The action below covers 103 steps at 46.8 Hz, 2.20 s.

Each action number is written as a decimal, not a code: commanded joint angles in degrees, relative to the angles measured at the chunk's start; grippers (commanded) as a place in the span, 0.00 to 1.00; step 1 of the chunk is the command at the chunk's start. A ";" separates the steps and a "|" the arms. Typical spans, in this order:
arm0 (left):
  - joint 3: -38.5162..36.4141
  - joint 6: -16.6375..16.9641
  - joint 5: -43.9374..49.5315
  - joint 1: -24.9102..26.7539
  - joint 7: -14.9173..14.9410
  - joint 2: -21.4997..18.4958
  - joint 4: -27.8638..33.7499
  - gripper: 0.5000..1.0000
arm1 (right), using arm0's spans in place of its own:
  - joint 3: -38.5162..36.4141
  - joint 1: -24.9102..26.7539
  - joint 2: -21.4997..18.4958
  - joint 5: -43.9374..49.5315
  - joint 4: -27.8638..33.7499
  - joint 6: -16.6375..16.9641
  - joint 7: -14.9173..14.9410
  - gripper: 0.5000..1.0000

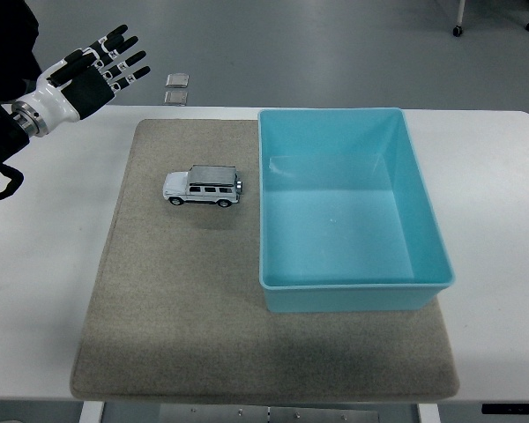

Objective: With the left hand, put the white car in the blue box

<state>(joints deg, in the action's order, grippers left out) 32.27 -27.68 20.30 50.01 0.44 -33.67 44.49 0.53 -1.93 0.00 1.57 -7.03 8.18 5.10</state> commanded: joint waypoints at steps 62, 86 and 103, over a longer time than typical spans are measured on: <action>-1.41 6.85 -85.86 3.96 -15.90 -8.78 15.10 1.00 | 0.00 0.00 0.00 0.01 0.00 0.00 0.00 0.87; -9.67 10.63 -96.59 3.96 -15.82 -1.58 16.07 0.99 | 0.00 0.00 0.00 0.01 0.00 0.00 0.00 0.87; -11.61 14.85 -98.95 3.96 -15.55 1.50 15.37 0.74 | 0.00 0.00 0.00 0.01 0.00 0.00 0.00 0.87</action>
<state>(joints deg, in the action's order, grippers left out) 20.76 -13.26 -77.06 53.89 -15.12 -32.18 59.85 0.53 -1.94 0.00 1.58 -7.03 8.17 5.10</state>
